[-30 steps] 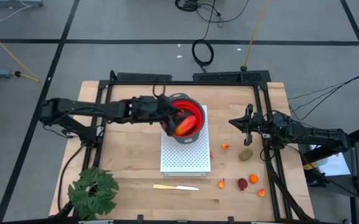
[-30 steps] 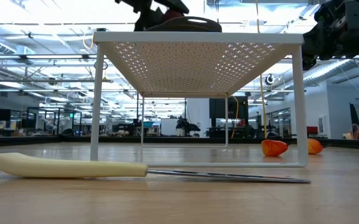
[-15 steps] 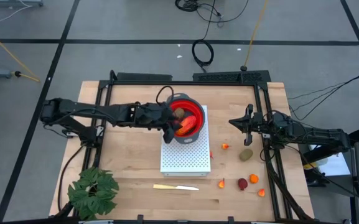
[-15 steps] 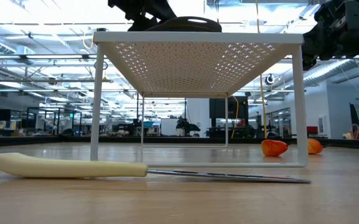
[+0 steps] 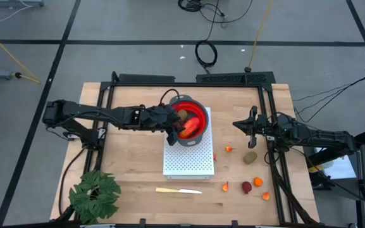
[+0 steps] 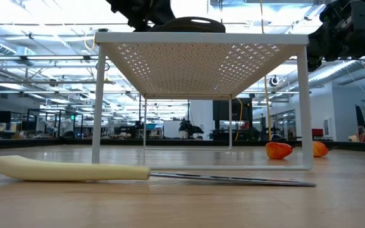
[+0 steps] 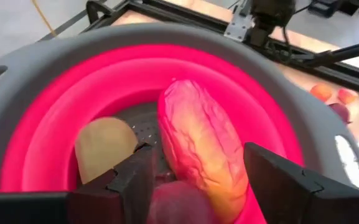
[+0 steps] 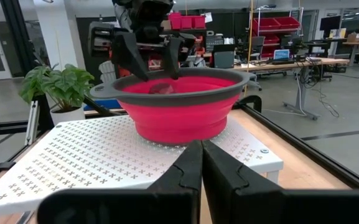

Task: Pick & Place Fruit
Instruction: Put the pomegranate into the red strainer bowl on the shelf, then put the kiwi into the red strainer bowl on the shelf

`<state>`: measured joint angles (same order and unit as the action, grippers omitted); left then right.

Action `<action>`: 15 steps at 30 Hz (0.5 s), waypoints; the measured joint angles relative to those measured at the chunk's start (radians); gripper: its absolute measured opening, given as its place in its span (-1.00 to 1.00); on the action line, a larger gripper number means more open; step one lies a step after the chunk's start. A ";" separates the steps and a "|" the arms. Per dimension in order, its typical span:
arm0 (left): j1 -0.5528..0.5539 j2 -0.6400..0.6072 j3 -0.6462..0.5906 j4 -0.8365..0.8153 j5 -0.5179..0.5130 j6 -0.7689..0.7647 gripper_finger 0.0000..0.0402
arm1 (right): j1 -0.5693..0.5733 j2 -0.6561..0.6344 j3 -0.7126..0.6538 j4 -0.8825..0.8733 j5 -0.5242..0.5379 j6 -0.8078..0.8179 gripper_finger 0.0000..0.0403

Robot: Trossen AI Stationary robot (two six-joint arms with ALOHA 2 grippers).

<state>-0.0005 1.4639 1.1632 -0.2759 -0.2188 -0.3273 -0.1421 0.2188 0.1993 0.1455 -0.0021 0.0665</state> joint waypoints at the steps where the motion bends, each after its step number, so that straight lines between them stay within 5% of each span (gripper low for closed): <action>1: 0.002 0.001 0.000 -0.002 -0.001 0.000 0.25 | 0.000 0.000 0.000 0.000 0.000 0.000 -0.98; 15: 0.059 -0.105 0.000 -0.010 0.008 0.027 0.53 | 0.000 0.000 0.000 0.050 -0.024 0.191 -0.98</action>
<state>0.0588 1.3587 1.1629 -0.2859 -0.2106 -0.3000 -0.1421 0.2188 0.1993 0.1959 -0.0262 0.2576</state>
